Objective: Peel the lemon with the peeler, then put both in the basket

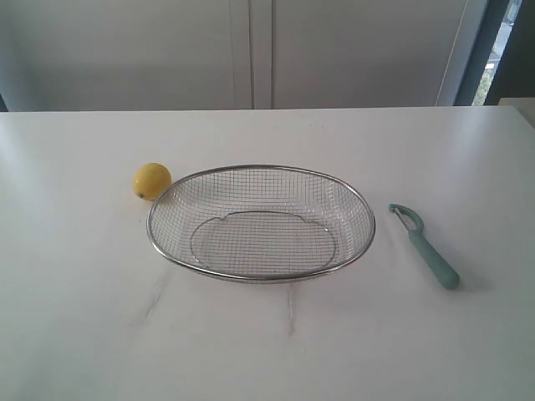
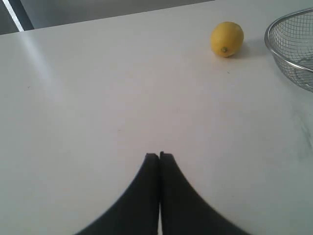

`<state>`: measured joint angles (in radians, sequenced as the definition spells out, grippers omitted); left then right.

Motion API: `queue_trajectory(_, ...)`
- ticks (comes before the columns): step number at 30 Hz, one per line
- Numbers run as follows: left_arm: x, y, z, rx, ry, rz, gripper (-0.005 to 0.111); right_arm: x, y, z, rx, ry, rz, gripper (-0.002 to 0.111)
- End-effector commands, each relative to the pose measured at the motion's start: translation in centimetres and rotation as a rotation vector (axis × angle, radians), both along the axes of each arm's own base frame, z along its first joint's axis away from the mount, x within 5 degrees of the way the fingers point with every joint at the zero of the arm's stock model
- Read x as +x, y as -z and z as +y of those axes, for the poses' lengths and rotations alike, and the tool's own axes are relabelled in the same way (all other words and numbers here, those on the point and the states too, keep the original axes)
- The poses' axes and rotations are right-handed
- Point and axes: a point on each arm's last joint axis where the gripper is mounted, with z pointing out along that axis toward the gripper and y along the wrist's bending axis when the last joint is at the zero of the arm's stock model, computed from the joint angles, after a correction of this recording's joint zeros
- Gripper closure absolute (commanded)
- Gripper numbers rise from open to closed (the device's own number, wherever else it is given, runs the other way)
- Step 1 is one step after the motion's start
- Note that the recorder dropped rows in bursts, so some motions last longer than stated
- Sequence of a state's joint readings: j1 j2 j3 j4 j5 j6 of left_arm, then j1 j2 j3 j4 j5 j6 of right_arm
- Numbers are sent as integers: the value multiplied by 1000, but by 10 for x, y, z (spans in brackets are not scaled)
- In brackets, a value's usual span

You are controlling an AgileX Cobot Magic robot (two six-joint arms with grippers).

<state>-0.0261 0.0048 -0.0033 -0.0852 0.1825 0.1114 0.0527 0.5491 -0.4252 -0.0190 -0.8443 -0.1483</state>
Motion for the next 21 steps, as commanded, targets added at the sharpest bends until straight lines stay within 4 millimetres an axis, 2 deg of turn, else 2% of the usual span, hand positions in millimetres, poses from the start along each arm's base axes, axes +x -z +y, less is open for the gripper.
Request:
queue_trajectory(1,0,1,0,-4,-3,5,107,23,-22,2,2,0,-47,108)
queue_trajectory(7,0,1,0,-4,-3,5,107,55,-16,3,-4,-3,149,108)
queue_trajectory(13,0,1,0,-4,-3,5,107,75,-27,4,-14,2,446,108)
queue_trajectory(18,0,1,0,-4,-3,5,107,101,-39,5,-25,-2,880,108)
queue_trajectory(21,0,1,0,-4,-3,5,107,121,-38,6,-35,7,1192,108)
